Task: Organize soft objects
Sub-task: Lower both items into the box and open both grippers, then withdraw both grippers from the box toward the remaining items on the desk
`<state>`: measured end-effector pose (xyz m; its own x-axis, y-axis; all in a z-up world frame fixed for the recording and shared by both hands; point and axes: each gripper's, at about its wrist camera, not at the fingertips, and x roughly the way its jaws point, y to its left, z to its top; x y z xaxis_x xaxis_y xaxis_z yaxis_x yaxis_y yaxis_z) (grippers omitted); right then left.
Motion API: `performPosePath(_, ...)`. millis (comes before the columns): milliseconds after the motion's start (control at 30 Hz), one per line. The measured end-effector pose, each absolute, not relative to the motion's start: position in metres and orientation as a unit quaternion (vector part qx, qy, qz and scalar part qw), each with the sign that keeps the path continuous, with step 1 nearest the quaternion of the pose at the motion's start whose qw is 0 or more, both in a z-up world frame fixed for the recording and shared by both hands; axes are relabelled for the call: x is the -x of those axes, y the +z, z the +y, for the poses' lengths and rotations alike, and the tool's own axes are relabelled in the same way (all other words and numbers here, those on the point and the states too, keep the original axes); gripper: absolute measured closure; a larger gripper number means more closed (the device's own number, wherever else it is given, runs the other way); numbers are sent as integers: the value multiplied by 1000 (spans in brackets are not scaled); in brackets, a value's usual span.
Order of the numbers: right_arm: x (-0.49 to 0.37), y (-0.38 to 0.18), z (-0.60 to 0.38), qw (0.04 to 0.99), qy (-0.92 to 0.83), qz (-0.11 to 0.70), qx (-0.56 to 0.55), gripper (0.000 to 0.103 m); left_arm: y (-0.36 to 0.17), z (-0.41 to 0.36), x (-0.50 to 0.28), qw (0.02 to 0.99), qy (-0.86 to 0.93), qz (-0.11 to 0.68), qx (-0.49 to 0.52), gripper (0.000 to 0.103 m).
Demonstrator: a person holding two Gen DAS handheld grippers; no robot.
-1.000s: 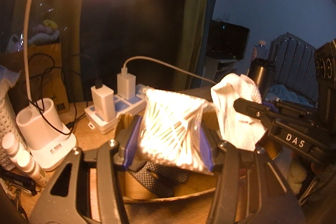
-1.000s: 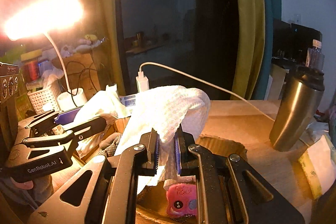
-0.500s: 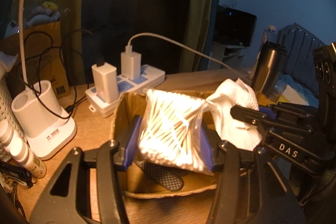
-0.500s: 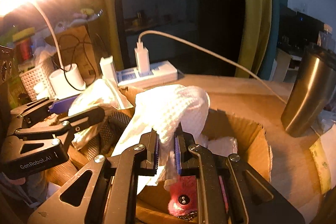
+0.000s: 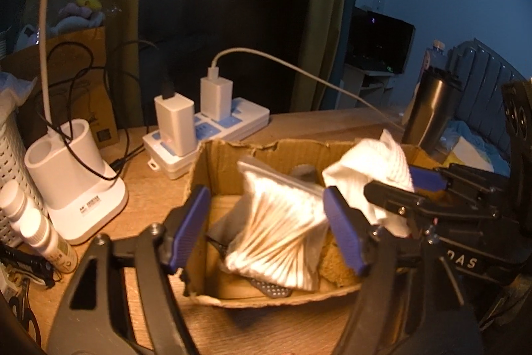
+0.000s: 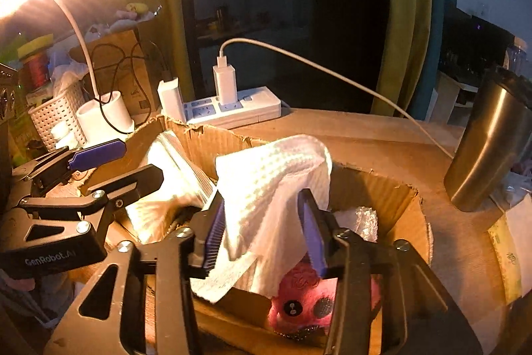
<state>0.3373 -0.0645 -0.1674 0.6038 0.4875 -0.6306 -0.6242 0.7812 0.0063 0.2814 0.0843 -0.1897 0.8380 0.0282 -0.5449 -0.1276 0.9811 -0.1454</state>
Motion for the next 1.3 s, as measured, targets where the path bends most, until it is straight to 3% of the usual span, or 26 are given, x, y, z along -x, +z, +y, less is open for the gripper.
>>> performPosePath(533, -306, -122, -84, 911, 299, 270, 89, 49, -149, 80, -244, 968, 41, 232, 89, 28)
performPosePath(1300, -237, -76, -110, 929, 290, 217, 83, 48, -100, 53, -172, 982, 27, 173, 72, 28)
